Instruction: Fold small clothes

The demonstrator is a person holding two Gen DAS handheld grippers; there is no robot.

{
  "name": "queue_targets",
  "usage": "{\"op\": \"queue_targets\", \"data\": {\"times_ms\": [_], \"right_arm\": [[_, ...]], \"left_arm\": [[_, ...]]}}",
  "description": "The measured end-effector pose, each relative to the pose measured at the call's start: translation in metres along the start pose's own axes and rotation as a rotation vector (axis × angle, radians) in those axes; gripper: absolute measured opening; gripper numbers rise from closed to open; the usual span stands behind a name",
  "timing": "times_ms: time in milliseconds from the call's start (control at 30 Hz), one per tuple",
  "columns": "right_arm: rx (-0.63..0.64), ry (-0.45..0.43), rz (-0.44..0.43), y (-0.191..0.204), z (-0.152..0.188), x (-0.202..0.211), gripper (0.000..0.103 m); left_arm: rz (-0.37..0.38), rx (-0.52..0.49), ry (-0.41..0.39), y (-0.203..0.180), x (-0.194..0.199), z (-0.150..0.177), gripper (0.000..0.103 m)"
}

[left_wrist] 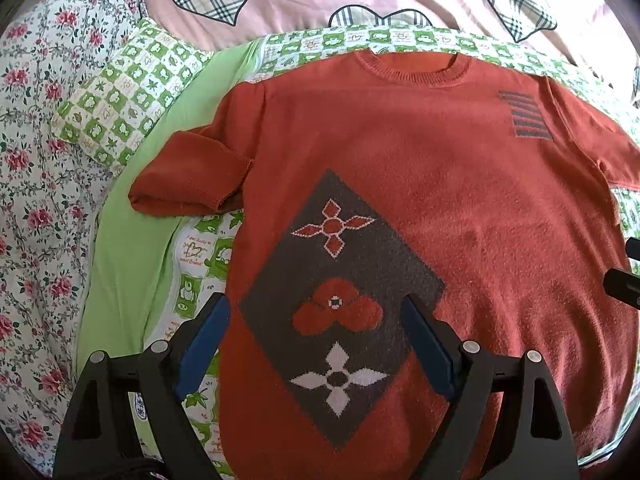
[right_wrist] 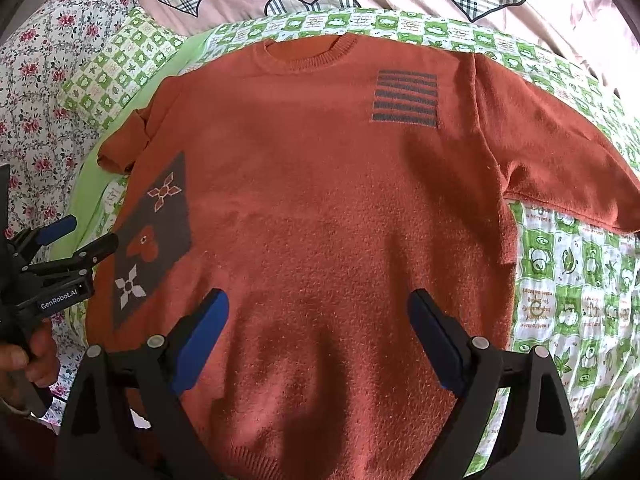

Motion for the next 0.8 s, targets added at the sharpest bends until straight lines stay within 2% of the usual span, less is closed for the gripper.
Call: {"op": "queue_targets", "data": {"times_ms": [133,300,800], "right_arm": [[-0.003,-0.002,0.0,-0.0015,-0.0011,0.0002,0.091],[-0.003,0.015,0.015,-0.0018,0.0003,-0.0001,0.091],[-0.005,0.014,0.023,-0.0039,0.0003,0.002,0.091]], "left_arm": [[0.01,-0.001,0.025,0.0009,-0.0015,0.0018,0.087],[0.002,0.005,0.004,0.0016,-0.0034,0.0009,0.087],[0.0,-0.004,0.029,0.0013,-0.0065,0.005,0.088]]}}
Point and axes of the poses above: each gripper's, at about its wrist camera, not at the fingertips, and x roughly against the way its jaws point, y to its left, z to its underside, the point moved 7 cm from there along -x, roughly the way its jaws point, and after that the axes turned 3 degrees about -z, right-handed, at the moved point
